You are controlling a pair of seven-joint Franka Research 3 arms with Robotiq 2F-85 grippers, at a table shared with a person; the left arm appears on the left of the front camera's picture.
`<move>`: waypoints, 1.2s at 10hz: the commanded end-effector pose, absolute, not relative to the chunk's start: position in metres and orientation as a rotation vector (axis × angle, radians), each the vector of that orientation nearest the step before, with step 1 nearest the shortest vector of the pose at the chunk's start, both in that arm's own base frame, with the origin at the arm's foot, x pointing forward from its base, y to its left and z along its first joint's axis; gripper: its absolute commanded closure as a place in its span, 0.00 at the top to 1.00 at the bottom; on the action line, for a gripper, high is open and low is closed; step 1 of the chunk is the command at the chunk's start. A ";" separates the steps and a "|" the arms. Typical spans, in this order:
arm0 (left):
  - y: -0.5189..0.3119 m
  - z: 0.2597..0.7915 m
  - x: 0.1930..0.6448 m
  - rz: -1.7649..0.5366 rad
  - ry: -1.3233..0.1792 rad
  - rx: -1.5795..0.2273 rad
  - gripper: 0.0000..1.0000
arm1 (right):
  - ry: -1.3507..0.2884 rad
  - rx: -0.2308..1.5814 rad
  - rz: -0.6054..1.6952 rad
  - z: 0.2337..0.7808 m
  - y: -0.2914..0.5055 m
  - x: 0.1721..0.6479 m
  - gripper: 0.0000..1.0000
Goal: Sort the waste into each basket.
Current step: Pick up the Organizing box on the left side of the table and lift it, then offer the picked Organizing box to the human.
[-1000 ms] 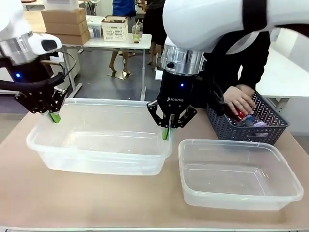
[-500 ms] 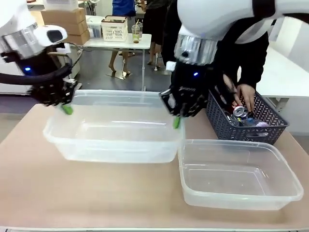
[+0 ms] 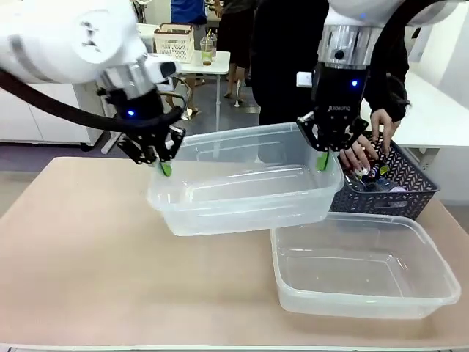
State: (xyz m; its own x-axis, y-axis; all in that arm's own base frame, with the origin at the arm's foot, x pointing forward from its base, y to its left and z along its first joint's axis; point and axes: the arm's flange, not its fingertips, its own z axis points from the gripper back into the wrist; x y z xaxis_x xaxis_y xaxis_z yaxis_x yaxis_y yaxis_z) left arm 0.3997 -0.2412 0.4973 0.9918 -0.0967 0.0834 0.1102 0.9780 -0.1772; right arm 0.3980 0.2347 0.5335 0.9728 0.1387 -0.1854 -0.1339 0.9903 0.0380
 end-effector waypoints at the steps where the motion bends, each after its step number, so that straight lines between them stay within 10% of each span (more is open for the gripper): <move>1: -0.248 0.507 0.415 -0.146 -0.026 -0.200 0.06 | 0.190 0.091 0.194 0.513 0.256 0.394 0.04; 12: -0.241 0.497 0.400 -0.104 -0.075 -0.183 0.06 | 0.201 0.020 0.137 0.522 0.235 0.399 0.04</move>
State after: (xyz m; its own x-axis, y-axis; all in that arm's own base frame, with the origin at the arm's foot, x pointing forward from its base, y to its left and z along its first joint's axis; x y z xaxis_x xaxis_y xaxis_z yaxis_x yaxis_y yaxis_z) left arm 0.4034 -0.2395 0.4985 0.9920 -0.1076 0.0664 0.1173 0.9793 -0.1648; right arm 0.4008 0.2332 0.5167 0.9727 0.1271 -0.1942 -0.1226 0.9918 0.0354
